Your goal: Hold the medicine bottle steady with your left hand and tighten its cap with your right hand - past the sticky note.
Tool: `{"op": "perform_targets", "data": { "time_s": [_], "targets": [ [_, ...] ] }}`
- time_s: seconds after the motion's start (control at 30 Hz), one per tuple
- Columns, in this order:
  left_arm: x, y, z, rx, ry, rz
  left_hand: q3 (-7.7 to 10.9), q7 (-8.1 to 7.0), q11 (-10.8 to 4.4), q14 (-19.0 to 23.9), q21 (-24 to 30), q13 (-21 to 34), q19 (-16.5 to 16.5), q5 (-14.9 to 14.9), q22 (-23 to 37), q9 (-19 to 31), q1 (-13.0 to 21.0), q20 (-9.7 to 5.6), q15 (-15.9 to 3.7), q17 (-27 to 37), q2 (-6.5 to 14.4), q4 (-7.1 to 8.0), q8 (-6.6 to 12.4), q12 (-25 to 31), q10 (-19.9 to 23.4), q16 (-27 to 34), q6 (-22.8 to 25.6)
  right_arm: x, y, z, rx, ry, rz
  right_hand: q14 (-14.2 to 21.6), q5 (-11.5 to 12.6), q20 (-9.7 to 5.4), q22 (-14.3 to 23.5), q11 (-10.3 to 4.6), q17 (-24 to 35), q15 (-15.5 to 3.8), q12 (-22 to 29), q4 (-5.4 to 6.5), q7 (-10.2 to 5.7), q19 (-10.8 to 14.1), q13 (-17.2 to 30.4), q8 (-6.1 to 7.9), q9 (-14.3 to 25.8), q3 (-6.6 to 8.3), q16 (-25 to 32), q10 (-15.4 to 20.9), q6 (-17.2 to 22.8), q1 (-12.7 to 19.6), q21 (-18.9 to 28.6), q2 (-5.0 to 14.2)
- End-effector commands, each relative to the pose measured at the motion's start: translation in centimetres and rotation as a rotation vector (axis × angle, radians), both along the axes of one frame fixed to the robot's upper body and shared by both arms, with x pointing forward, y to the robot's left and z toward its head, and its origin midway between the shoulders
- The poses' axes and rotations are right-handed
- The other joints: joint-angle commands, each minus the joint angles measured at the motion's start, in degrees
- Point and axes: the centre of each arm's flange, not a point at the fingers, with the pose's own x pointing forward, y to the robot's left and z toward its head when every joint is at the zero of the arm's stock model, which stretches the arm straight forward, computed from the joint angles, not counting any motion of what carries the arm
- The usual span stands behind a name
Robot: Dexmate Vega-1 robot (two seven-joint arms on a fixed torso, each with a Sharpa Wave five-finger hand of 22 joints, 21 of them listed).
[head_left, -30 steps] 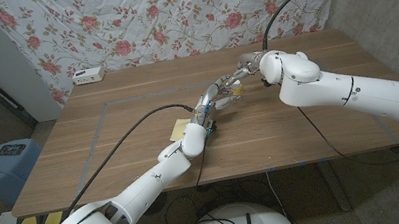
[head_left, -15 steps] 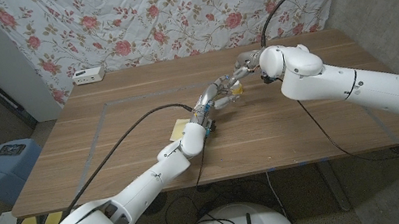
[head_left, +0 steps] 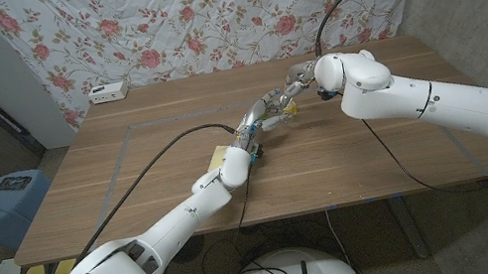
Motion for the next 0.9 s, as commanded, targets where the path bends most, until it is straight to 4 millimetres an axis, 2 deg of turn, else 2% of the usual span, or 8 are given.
{"op": "perform_targets", "data": {
  "time_s": [0.03, 0.43, 0.7, 0.9],
  "targets": [
    [0.11, -0.06, 0.20, 0.001, -0.004, 0.000, 0.34, -0.32, -1.94, 0.2, 0.0, 0.1, -0.1, 0.5, 0.1, 0.1, 0.3, -7.63, -4.91, 0.0, 0.4, -0.08, -0.12, 0.4, 2.2, 0.2, 0.3, 0.30, 0.25, 0.21, -0.017, -0.014, -0.014, 0.1, 0.5, 0.07, 0.1, 0.02, 0.0, -0.40, 0.4, -0.15, -0.88, 0.6, 0.1, 0.38, 0.0, 1.05, 0.3, -0.1, 1.0, 1.8, 0.4, 0.16],
    [-0.07, -0.15, 0.01, 0.002, -0.001, 0.003, 0.36, -0.12, -1.94, 0.3, 0.0, 0.2, -0.2, 0.5, 0.1, 0.1, 0.3, -7.56, -4.96, 0.0, 0.5, -0.04, -0.11, 0.4, 2.2, 0.2, 0.3, 0.27, -0.08, 0.20, -0.008, -0.020, -0.011, 0.5, 0.3, -0.13, 0.1, -0.30, 0.0, -0.79, 0.8, 0.02, -1.44, 1.0, 0.1, 1.97, 0.2, 2.25, 0.5, 0.4, 4.7, 5.1, 0.4, 0.09],
    [-0.08, -0.19, -0.13, 0.002, 0.003, 0.004, 0.31, -0.26, -2.23, 0.2, 0.0, 0.1, -0.2, 0.5, 0.1, 0.1, 0.3, -7.67, -4.91, 0.0, 0.4, -0.05, -0.08, 0.5, 2.3, 0.2, 0.4, 0.27, -0.15, 0.15, 0.004, -0.019, -0.004, 0.7, 0.1, -0.17, 0.1, -0.22, -0.1, -0.80, 1.0, 0.39, -1.06, 1.2, 0.1, 2.98, 0.4, 2.40, 0.6, 1.1, 7.1, 5.7, 0.4, -0.10],
    [-0.03, -0.21, -0.19, 0.003, 0.005, 0.002, 0.32, -0.24, -1.98, 0.3, 0.0, 0.1, -0.2, 0.5, 0.1, 0.1, 0.3, -7.58, -4.92, 0.0, 0.5, -0.03, -0.13, 0.5, 2.4, 0.2, 0.3, 0.37, -0.19, 0.23, 0.014, -0.014, 0.002, 0.8, 0.0, -0.17, 0.1, -0.23, -0.1, -0.84, 1.1, 0.59, -0.99, 1.2, 0.1, 3.17, 0.5, 2.40, 0.7, 1.4, 7.5, 5.7, 0.4, -0.12]
  ]
}}
